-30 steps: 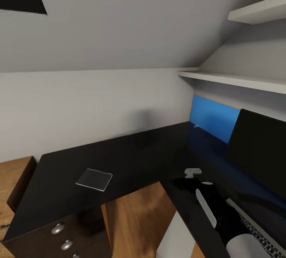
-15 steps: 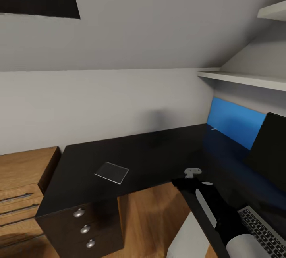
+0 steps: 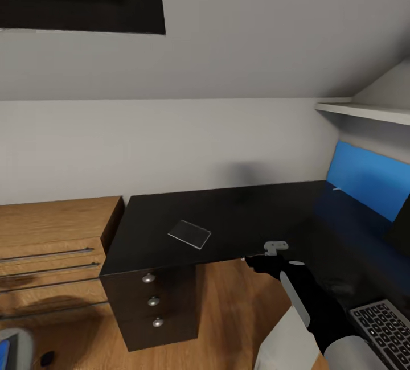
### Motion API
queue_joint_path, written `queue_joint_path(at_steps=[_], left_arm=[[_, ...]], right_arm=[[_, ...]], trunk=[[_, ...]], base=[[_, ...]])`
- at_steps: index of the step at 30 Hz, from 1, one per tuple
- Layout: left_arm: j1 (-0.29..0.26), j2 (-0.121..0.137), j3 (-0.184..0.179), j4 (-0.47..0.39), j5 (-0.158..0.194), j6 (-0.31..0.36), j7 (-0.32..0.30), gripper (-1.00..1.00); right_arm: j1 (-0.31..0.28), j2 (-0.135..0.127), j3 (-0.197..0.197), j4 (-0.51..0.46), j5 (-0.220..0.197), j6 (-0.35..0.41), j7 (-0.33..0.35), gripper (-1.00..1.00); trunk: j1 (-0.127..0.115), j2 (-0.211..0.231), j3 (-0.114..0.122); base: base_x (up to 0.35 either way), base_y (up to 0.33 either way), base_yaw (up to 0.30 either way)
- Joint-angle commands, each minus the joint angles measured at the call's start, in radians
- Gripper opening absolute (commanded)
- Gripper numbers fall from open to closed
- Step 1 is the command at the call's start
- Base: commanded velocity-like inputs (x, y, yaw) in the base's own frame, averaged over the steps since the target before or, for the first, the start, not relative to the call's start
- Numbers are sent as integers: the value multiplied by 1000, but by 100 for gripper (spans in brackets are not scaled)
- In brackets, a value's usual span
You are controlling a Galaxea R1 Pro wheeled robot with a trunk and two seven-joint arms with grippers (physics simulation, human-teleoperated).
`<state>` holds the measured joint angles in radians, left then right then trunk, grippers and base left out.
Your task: In the bedroom, organize the workspace by keeping the computer under the desk, ensuring the monitor is on the desk, placing the keyboard on the desk next to the monitor, placing the mouse on the desk next to the keyboard, moving the folder from the swivel chair onto the desk next to the mouse, stacking the notebook on top of the folder with the pen on top of the notebook, and positioning the swivel chair next to the desk.
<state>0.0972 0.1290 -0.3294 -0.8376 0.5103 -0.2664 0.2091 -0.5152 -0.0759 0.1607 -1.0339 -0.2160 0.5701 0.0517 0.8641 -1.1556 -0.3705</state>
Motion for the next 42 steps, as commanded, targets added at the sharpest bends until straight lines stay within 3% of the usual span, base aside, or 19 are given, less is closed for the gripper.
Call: queue_joint_path(at_steps=[1, 18, 32, 42], left_arm=[[-1, 1, -8, 11, 7, -5, 8, 100], [-1, 1, -9, 34, 6, -7, 9, 100], [-1, 1, -7, 35, 7, -7, 12, 100], [-1, 1, -7, 35, 7, -7, 12, 100]], right_arm=[[0, -1, 1, -1, -2, 5, 0, 100], [3, 1, 3, -9, -2, 4, 0, 100], [69, 1, 3, -129, -2, -1, 1, 100], [80, 0, 3, -142, -3, -2, 6, 100]], trunk=[[0, -1, -1], [0, -1, -1], [0, -1, -1], [0, -1, -1]], base=[[-21, 4, 278], [-3, 1, 278], [0, 0, 275], [0, 0, 80]])
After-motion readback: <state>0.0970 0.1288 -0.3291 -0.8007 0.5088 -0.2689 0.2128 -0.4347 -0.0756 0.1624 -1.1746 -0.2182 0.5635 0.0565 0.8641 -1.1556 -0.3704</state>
